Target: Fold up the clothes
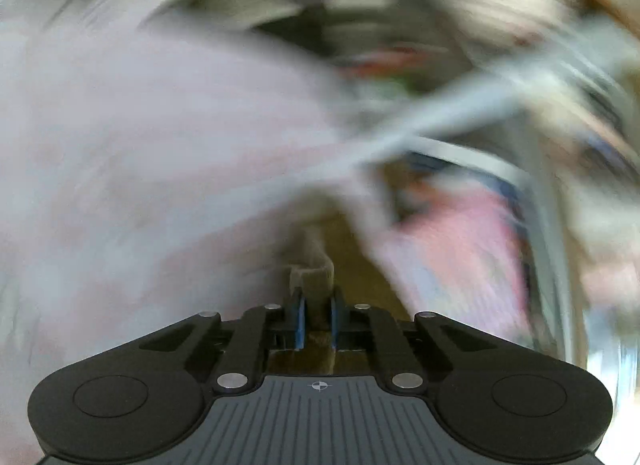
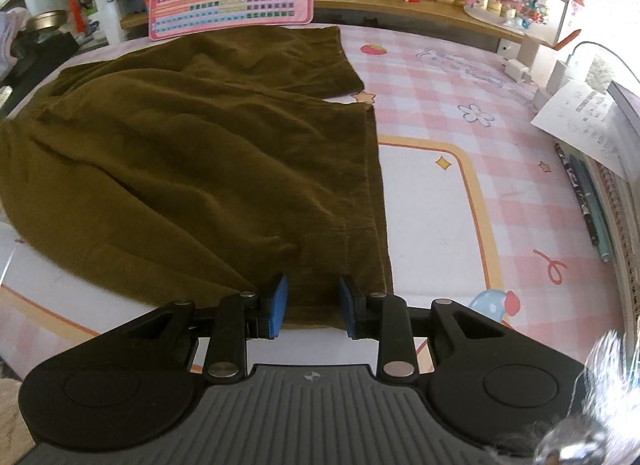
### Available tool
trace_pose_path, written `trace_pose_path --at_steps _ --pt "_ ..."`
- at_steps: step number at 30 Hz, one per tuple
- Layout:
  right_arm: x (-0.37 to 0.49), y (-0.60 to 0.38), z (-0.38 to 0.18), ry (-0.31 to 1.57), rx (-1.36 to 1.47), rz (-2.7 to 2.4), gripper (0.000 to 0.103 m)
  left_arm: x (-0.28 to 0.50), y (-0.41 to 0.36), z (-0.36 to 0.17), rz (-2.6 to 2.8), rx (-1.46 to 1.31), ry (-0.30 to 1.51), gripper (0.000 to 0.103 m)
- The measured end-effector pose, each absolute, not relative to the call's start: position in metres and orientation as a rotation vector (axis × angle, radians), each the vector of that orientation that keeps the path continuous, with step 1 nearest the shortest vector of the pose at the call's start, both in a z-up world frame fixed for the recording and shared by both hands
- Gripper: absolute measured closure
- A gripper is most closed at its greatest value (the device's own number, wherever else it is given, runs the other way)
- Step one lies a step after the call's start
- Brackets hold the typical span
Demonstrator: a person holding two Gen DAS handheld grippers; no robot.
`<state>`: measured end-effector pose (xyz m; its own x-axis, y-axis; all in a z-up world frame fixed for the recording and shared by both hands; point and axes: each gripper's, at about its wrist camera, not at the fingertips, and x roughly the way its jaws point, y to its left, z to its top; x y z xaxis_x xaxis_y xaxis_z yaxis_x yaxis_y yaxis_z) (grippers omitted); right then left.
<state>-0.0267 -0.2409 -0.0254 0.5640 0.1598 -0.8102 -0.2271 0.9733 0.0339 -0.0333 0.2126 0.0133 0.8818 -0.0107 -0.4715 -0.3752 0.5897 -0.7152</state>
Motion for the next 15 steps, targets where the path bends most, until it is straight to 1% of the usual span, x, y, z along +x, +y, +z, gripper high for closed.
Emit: trace_pose_path --at_steps 1,3,6,11,15 --pt "-0.027 -0.241 -0.025 0.953 -0.075 0.237 0.075 -0.037 0.207 0.029 0.177 -0.830 0.441 0.093" --pt "-0.027 -0.240 -0.023 0.968 -0.066 0.260 0.075 -0.047 0.220 0.028 0.232 -0.785 0.486 0.093" --pt "-0.029 -0.239 -0.022 0.980 -0.035 0.313 0.075 -0.056 0.255 -0.022 0.432 -0.835 0.698 0.093" --pt "-0.030 -0.232 -0.022 0.980 -0.053 0.363 0.075 -0.071 0.259 -0.044 0.497 -0.865 0.719 0.092" --pt "-0.030 -0.234 -0.021 0.982 -0.043 0.382 0.075 -0.064 0.263 -0.042 0.516 -0.857 0.736 0.091"
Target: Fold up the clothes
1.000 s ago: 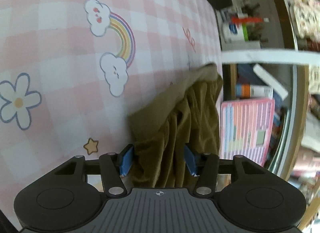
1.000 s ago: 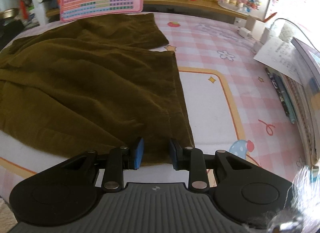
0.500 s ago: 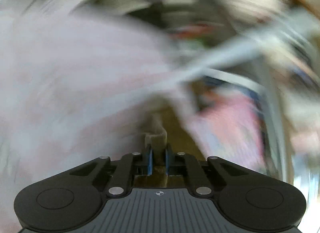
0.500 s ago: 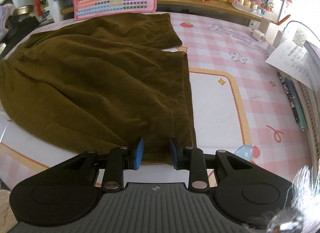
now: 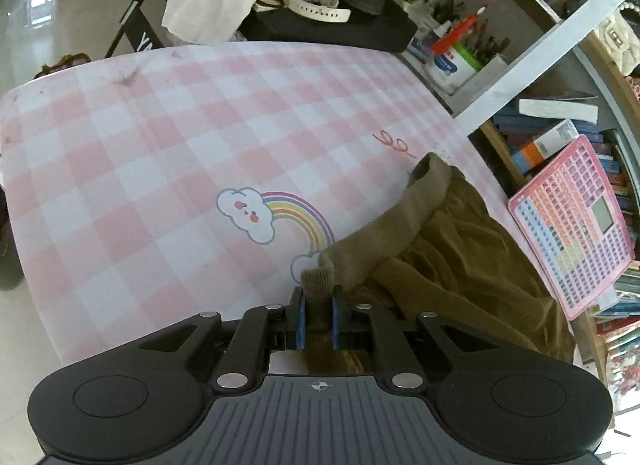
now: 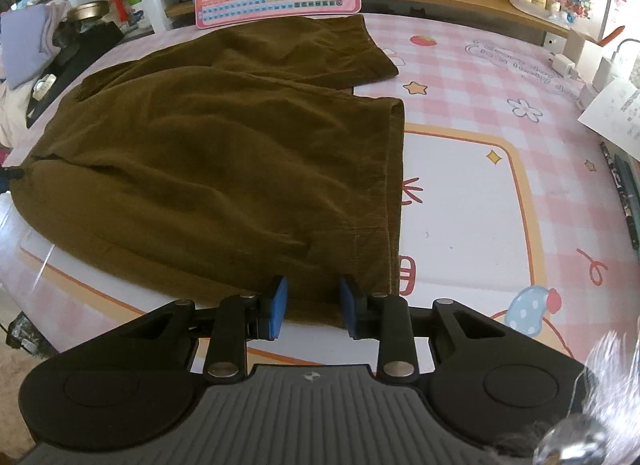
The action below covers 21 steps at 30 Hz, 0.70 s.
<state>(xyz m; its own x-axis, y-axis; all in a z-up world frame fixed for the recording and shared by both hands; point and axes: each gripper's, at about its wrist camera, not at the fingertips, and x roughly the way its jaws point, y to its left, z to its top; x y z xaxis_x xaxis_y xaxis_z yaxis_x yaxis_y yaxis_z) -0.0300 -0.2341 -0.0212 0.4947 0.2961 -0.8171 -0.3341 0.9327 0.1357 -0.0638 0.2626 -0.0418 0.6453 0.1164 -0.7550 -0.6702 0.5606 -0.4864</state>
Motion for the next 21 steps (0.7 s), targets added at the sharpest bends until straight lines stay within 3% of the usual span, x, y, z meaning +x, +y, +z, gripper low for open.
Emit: trace_pose_path --at_steps 2,3,8,19,21 --pt "-0.031 -0.234 -0.021 0.985 -0.034 0.406 0.075 -0.061 0.261 -0.038 0.538 -0.835 0.743 0.090" --pt "-0.031 -0.235 -0.021 0.986 -0.028 0.414 0.075 -0.059 0.260 -0.038 0.554 -0.825 0.754 0.084" --pt "-0.026 -0.243 -0.019 0.986 0.022 0.431 0.074 -0.054 0.251 -0.026 0.618 -0.721 0.808 0.069" --pt "0.048 -0.274 0.004 0.859 0.186 0.302 0.063 -0.064 0.228 0.017 0.600 -0.521 0.729 0.068" --pt "0.069 -0.277 0.003 0.856 0.198 0.270 0.059 -0.056 0.210 0.016 0.546 -0.474 0.734 0.061"
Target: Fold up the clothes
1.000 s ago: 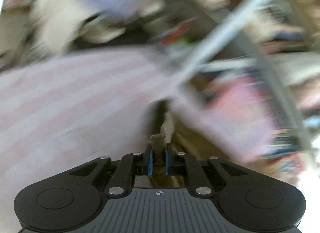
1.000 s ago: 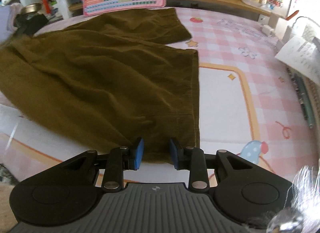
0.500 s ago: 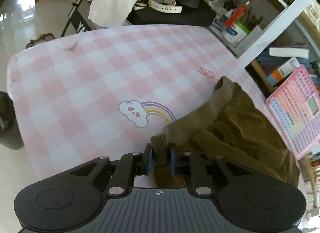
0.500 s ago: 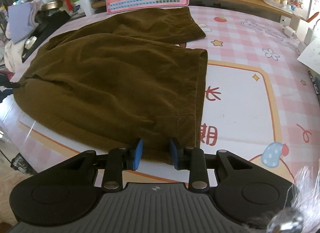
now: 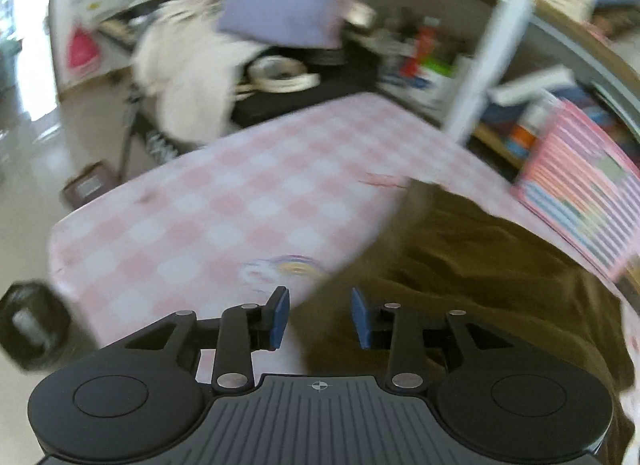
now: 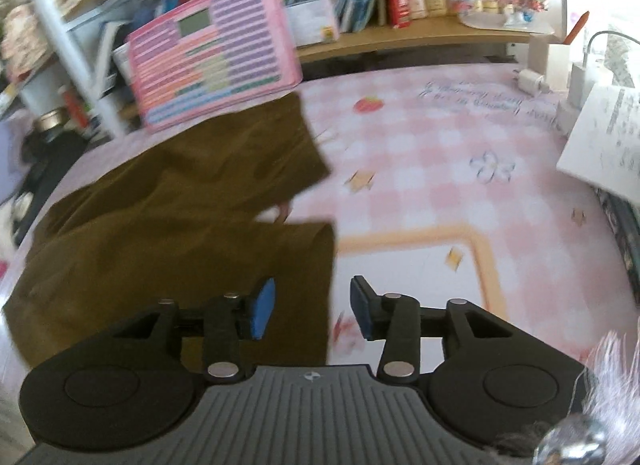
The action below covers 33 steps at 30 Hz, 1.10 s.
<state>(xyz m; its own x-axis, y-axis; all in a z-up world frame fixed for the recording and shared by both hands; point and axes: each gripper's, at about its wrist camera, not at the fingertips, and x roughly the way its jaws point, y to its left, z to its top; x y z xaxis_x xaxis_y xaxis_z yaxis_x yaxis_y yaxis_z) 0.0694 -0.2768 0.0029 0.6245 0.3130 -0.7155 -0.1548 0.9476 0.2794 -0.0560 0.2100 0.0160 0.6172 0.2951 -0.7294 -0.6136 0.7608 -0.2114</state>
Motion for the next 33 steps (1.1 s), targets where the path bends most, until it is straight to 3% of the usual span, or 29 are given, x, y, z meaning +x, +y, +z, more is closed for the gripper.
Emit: trace_pose_path --at_steps 1,2,13,16,19,21,22,28,33 --pt "0.081 -0.278 0.002 0.854 0.208 0.254 0.056 -0.052 0.201 0.015 0.520 -0.451 0.737 0.053" --pt "0.093 -0.280 0.001 0.853 0.218 0.241 0.053 -0.047 0.192 0.015 0.493 -0.427 0.740 0.051" --pt "0.179 -0.256 -0.016 0.873 0.205 0.227 0.051 -0.029 0.159 -0.022 0.421 -0.375 0.876 0.051" --pt "0.190 -0.235 -0.022 0.879 0.127 0.208 0.060 -0.028 0.158 -0.026 0.425 -0.374 0.895 0.051" --pt "0.196 -0.216 -0.025 0.871 0.043 0.209 0.062 -0.027 0.154 -0.027 0.423 -0.345 0.911 0.050" --pt "0.197 -0.206 -0.026 0.867 -0.040 0.232 0.079 -0.027 0.153 -0.028 0.418 -0.332 0.916 0.049" --pt "0.198 -0.203 -0.026 0.862 -0.078 0.243 0.080 -0.027 0.153 -0.028 0.415 -0.330 0.917 0.048" --pt "0.225 -0.214 -0.030 0.806 -0.159 0.173 0.079 -0.027 0.151 -0.029 0.388 -0.303 0.925 0.044" --pt "0.204 -0.220 -0.014 0.799 -0.099 0.193 0.070 -0.031 0.155 -0.018 0.352 -0.315 0.920 0.044"
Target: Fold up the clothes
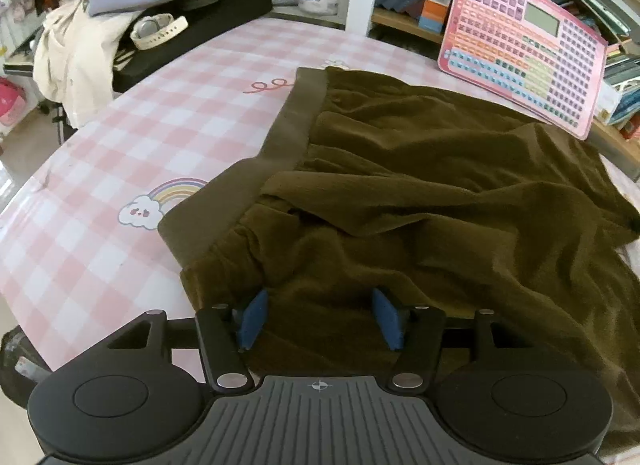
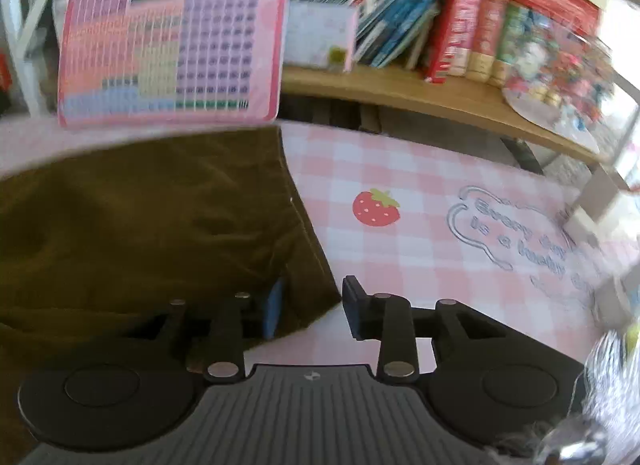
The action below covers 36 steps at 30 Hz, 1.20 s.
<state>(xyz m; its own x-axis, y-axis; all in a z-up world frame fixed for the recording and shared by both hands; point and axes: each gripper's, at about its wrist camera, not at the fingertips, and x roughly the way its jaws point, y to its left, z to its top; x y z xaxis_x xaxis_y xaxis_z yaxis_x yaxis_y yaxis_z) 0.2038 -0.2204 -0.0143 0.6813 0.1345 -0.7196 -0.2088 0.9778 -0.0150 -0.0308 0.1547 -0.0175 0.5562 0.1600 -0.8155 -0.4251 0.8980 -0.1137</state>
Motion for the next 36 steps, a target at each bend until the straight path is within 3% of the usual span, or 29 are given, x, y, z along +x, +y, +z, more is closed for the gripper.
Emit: trace_pose_path --at_steps 9,15,26,27,36 --pt "0.080 -0.217 -0.002 0.791 -0.004 0.266 0.069 -0.013 0.206 0.023 0.246 -0.424 0.749 0.048" --pt "0.025 -0.211 -0.018 0.867 0.074 0.183 0.071 0.055 0.250 0.011 0.138 -0.551 0.724 0.076" --pt "-0.006 -0.188 -0.027 0.899 -0.032 0.039 0.073 0.128 0.296 -0.058 0.056 -0.833 0.801 0.090" --pt "-0.005 -0.188 -0.027 0.905 -0.028 0.031 0.073 0.132 0.296 -0.063 0.057 -0.822 0.818 0.098" --pt "-0.001 -0.182 -0.027 0.928 -0.023 -0.041 0.073 0.146 0.318 -0.072 0.091 -0.875 0.785 0.098"
